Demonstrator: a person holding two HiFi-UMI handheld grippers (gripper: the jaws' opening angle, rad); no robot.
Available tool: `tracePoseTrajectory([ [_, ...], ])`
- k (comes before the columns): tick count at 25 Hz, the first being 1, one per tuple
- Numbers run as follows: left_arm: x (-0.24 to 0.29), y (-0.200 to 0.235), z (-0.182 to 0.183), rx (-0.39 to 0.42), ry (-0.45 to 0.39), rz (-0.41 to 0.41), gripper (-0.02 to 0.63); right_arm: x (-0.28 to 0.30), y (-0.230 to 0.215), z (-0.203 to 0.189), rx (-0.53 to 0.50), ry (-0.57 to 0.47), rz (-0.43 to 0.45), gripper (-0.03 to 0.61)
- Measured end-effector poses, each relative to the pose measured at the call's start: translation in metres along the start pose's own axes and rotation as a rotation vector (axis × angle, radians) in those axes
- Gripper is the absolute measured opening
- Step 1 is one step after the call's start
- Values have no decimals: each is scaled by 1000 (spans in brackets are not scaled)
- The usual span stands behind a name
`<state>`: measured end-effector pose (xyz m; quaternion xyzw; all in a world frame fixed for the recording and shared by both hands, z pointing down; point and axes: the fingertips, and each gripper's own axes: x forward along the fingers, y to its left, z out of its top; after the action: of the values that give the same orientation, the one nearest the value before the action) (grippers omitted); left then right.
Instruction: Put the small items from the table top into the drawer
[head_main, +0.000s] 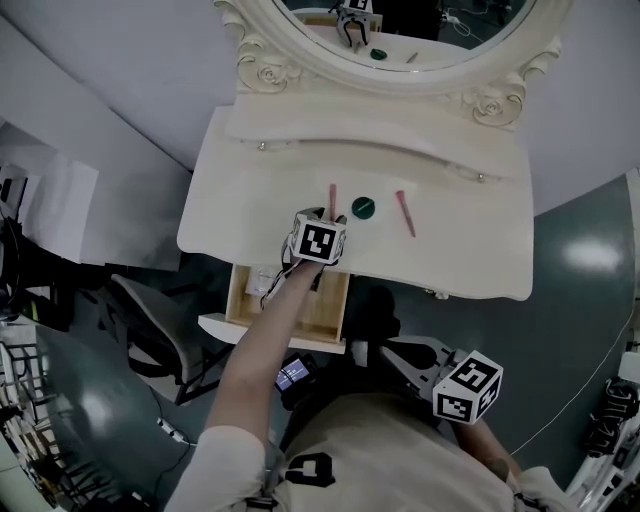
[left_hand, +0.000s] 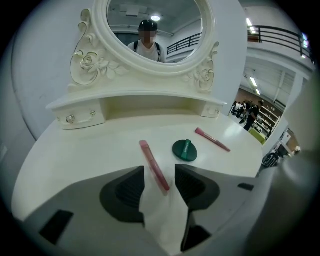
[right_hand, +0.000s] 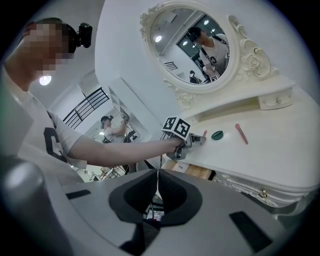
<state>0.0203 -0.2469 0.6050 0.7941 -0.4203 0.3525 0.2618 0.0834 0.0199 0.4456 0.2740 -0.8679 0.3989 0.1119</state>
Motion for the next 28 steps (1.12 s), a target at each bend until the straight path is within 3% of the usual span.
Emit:
tracePoseTrajectory([
  [6,4,10,-2,28,-3,34,172,1,-6,3,13,-1,1,29],
  [12,5,9,-3,58,-28,30,170,8,-3,4,9,0,15,29],
  [18,4,12,-5,49,-41,15,146,8,0,3,10,-10,12,29],
  [22,3,17,-5,30,-37,15,95,6,-1,2,12,-15,-3,29],
  [28,4,20,-5,32,-33,12,87,5,-1,2,20,-23,-13,29],
])
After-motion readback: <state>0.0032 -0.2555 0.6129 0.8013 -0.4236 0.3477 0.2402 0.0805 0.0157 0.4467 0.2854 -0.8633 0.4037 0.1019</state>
